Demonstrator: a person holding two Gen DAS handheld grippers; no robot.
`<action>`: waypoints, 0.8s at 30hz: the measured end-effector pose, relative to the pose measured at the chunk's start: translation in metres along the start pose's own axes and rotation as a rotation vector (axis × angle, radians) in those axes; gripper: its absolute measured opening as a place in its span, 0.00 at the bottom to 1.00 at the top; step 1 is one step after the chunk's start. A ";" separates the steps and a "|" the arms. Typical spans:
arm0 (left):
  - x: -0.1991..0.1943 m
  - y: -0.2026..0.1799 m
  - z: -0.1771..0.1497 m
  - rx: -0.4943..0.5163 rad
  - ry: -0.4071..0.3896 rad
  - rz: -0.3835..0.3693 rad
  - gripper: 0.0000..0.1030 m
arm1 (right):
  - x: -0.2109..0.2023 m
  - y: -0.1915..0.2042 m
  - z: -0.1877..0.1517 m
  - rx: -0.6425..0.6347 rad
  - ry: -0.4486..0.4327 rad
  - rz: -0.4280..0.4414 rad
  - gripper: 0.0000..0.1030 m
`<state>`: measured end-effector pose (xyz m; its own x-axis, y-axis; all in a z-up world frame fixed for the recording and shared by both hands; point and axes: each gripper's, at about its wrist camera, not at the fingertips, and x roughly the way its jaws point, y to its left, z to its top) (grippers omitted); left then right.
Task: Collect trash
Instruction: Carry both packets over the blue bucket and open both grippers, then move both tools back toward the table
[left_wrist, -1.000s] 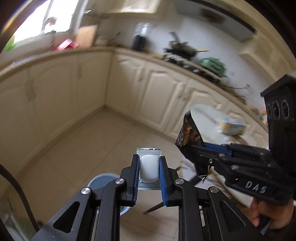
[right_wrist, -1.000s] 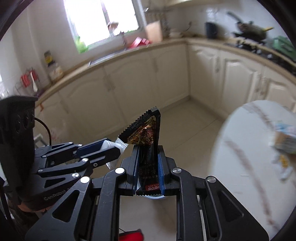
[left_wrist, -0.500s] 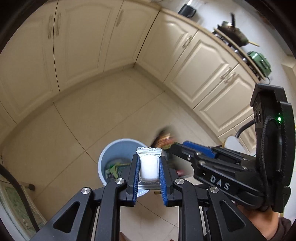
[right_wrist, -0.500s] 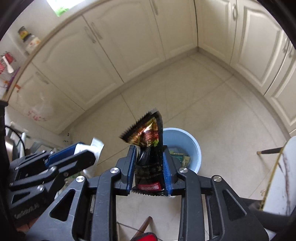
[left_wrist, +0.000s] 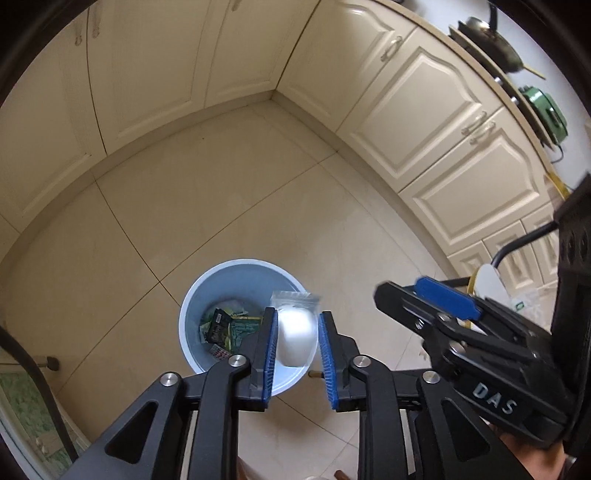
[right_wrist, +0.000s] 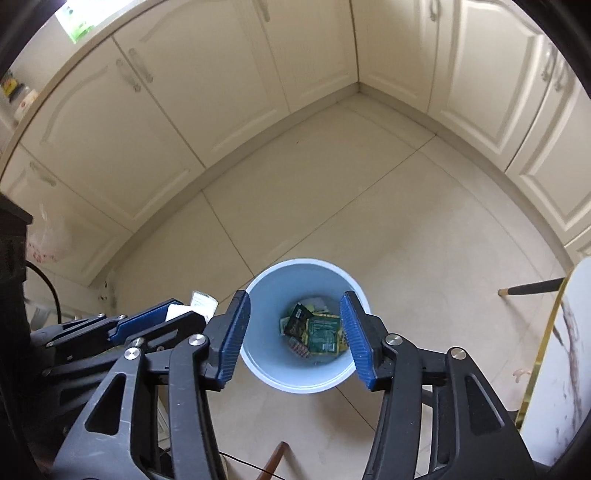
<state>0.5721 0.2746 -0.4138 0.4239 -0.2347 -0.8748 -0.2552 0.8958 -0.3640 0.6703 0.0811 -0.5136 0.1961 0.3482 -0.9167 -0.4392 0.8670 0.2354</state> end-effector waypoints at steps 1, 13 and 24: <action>-0.001 -0.004 0.002 0.002 -0.004 0.018 0.28 | -0.003 -0.003 0.000 0.006 0.001 -0.003 0.52; -0.092 -0.042 -0.017 0.010 -0.200 0.159 0.59 | -0.080 0.016 -0.004 -0.011 -0.110 0.022 0.68; -0.237 -0.143 -0.092 0.145 -0.546 0.196 0.84 | -0.272 0.037 -0.051 -0.067 -0.427 -0.035 0.97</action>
<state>0.4280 0.1675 -0.1843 0.7760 0.1342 -0.6163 -0.2694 0.9540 -0.1315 0.5557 0.0004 -0.2724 0.5506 0.4472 -0.7049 -0.4791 0.8608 0.1719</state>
